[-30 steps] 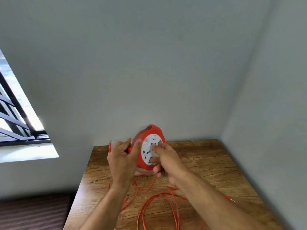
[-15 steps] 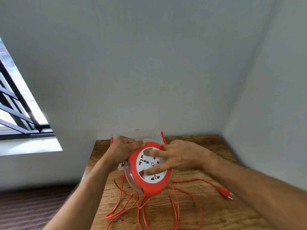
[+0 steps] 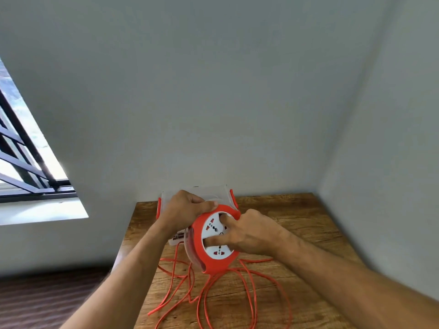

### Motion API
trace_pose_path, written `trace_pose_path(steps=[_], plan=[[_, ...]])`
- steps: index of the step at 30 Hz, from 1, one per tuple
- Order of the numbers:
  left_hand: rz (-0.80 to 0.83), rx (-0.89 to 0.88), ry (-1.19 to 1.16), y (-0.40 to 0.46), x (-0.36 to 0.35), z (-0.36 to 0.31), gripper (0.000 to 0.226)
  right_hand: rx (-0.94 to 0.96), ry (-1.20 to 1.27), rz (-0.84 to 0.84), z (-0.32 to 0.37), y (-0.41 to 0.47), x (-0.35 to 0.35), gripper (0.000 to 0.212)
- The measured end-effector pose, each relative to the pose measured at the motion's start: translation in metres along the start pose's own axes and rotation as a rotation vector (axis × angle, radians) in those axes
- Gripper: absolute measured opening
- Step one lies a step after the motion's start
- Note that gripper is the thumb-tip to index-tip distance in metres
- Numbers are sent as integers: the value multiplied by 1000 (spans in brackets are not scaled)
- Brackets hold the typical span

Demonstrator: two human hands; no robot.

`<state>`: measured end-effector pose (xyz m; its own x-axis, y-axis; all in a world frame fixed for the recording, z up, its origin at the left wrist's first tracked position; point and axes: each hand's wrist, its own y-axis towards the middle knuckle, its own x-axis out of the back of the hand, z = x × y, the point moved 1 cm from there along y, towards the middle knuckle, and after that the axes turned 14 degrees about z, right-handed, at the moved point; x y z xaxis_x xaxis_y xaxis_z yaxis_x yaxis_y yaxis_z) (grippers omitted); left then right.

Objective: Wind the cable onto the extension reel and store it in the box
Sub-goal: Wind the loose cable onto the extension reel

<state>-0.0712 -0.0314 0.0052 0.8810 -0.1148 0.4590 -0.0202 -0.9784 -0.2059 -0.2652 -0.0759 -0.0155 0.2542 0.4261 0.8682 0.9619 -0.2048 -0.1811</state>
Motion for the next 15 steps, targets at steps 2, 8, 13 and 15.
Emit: trace_pose_path(steps=[2,8,13,15], plan=[[-90,-47,-24,0,-1,-1,28,-157,98,-90,-1,2,-8,61],[-513,-215,-99,0,-14,3,29,-854,1211,-298,6,19,16,72],[-723,-382,-37,-10,-37,11,17,-987,2225,-578,23,41,30,69],[-761,-380,-110,-11,-33,16,12,-901,2150,-495,24,39,34,71]])
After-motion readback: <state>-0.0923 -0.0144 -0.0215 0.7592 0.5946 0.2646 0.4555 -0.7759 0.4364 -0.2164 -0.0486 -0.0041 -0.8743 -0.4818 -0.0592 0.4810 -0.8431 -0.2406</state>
